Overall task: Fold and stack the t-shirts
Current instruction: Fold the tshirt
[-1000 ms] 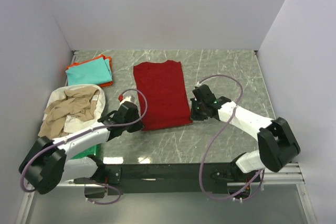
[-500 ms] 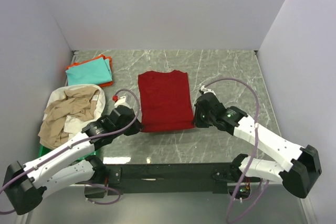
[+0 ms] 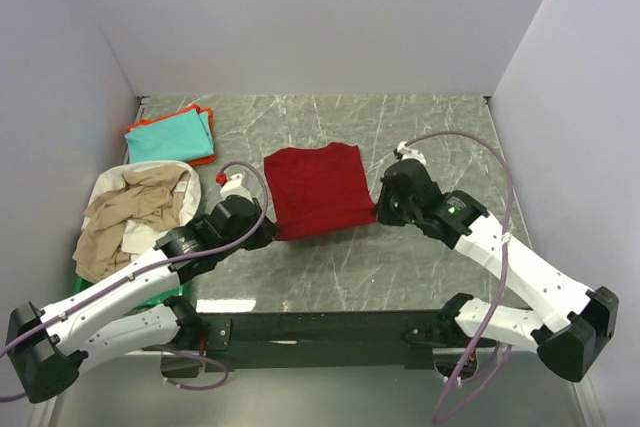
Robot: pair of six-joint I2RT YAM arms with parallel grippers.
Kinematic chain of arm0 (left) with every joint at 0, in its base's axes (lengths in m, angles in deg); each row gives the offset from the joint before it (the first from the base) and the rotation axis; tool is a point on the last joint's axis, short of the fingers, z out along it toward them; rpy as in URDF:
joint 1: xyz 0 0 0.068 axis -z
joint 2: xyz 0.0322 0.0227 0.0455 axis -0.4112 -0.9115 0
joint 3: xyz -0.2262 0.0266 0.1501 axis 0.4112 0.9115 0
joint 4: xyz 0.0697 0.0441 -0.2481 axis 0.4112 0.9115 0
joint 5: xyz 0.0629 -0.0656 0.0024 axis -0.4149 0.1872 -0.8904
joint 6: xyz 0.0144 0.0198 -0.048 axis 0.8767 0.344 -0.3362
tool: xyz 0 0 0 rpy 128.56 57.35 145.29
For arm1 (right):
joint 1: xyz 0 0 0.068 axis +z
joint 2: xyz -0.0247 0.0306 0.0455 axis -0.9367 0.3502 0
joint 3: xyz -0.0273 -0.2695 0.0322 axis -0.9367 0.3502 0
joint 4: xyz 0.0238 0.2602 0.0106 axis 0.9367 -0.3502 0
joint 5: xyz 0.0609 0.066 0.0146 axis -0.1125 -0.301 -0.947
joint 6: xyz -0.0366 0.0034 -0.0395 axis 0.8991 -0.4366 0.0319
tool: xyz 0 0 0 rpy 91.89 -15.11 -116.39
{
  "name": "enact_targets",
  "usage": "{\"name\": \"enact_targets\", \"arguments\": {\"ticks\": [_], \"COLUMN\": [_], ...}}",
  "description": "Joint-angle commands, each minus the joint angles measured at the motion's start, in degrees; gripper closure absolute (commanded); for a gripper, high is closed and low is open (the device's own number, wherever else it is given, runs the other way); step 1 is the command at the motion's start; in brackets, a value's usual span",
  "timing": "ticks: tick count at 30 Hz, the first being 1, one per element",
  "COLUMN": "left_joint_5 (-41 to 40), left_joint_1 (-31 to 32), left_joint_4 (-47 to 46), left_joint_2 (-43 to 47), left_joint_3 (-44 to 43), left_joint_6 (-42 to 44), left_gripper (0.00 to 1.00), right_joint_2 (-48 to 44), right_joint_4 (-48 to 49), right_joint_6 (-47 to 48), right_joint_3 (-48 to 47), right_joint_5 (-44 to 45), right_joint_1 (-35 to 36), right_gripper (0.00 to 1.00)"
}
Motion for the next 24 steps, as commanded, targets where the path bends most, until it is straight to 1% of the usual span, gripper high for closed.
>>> {"name": "enact_targets", "arguments": {"ticks": [1,4,5,8,9,10,12,14,15,17,20,23,24], "left_joint_5": [-4.37,-2.44,-1.65,1.69,2.31,5.36,6.35,10.20,11.70,13.29,16.80,18.22,18.66], "left_joint_1": [-0.44,-1.93,-2.37,-5.35,-6.84,-9.81,-12.03,-14.31,-16.41,-18.10,-21.26,-23.28,-24.60], "left_joint_4": [-4.39,-7.11,-9.38,-11.95,-13.08,-14.92,-16.33,-17.83,-18.62,-20.65,-22.84,-24.60,-24.96], "left_joint_2": [-0.84,-3.04,-3.48,-4.89,-5.15,-6.11,-6.47,-7.96,-8.58,-11.04,-14.64,-18.51,-19.56], "left_joint_3": [-3.91,-4.79,-4.62,-4.18,-4.00,-3.56,-3.30,-2.95,-2.86,-3.03,-3.82,-5.14,-5.58], "left_joint_6": [2.83,4.51,5.20,6.26,6.53,7.49,8.11,8.90,9.25,9.87,10.83,11.45,11.54], "left_gripper": [1.00,1.00,1.00,1.00,1.00,1.00,1.00,1.00,1.00,1.00,1.00,1.00,1.00], "right_joint_2": [2.24,5.13,5.93,9.44,11.19,13.82,15.77,18.83,19.72,21.74,27.27,30.97,33.51], "right_joint_4": [1.67,3.16,3.52,4.05,4.31,5.62,5.89,6.25,6.25,6.33,6.25,5.90,5.81], "right_joint_6": [3.21,5.06,5.50,6.82,7.43,8.22,8.58,9.02,9.37,9.81,10.77,11.48,12.00], "right_joint_3": [-4.44,-6.63,-7.34,-10.06,-11.20,-12.78,-14.18,-15.77,-17.52,-19.37,-23.59,-27.90,-30.00], "right_joint_5": [2.77,1.98,1.71,1.71,1.19,0.05,-0.22,-0.40,-0.49,-0.48,-1.01,-1.45,-1.54], "right_joint_1": [-3.52,-5.28,-6.51,-8.36,-8.89,-10.37,-11.09,-11.62,-12.14,-12.76,-13.81,-14.69,-14.96], "right_gripper": [1.00,1.00,1.00,1.00,1.00,1.00,1.00,1.00,1.00,1.00,1.00,1.00,1.00]}}
